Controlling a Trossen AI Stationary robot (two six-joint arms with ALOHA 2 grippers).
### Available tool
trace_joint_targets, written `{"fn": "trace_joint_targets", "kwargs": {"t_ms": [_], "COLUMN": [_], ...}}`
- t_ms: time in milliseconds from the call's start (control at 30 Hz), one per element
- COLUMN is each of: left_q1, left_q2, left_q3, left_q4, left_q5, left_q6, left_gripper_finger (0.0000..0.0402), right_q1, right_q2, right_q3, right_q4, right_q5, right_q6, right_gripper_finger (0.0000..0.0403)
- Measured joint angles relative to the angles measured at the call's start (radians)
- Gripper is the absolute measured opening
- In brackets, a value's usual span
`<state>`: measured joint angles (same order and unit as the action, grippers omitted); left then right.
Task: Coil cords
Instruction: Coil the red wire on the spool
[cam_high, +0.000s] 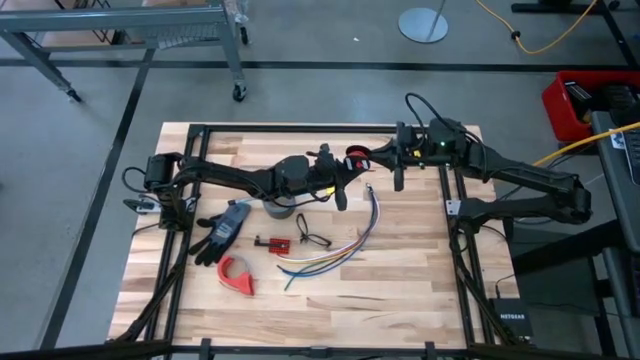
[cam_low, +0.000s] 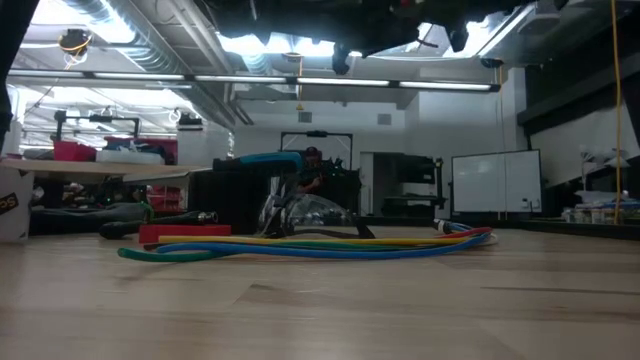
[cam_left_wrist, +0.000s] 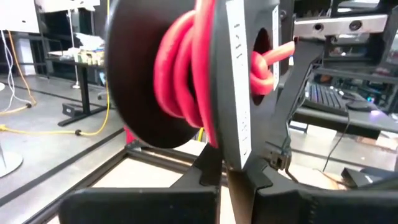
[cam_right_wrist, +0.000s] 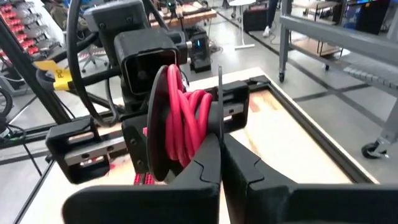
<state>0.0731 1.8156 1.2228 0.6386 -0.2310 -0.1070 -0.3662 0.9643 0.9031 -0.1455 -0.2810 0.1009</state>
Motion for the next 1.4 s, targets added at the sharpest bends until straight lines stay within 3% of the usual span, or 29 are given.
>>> {"fn": "trace_joint_targets", "kwargs": {"t_ms": [500, 1400], "left_q1": [-0.008, -0.017], "left_q2": [-0.032, -0.034], "left_q3": [0.000, 0.000], "left_q4": [-0.065, -0.050], "left_q5": [0.000, 0.001], "left_q6": [0.048, 0.088], "left_gripper_finger": [0.0000, 0.0019], "right_q1": [0.000, -0.001], "right_q2": [-0.101, -0.105], "right_q3": [0.000, 0.000], "right_q4": [-0.169, -0.218], "right_q5": [0.008, -0.098], "right_q6": [0.011, 0.011], "right_gripper_finger": [0.0001, 0.0001]}}
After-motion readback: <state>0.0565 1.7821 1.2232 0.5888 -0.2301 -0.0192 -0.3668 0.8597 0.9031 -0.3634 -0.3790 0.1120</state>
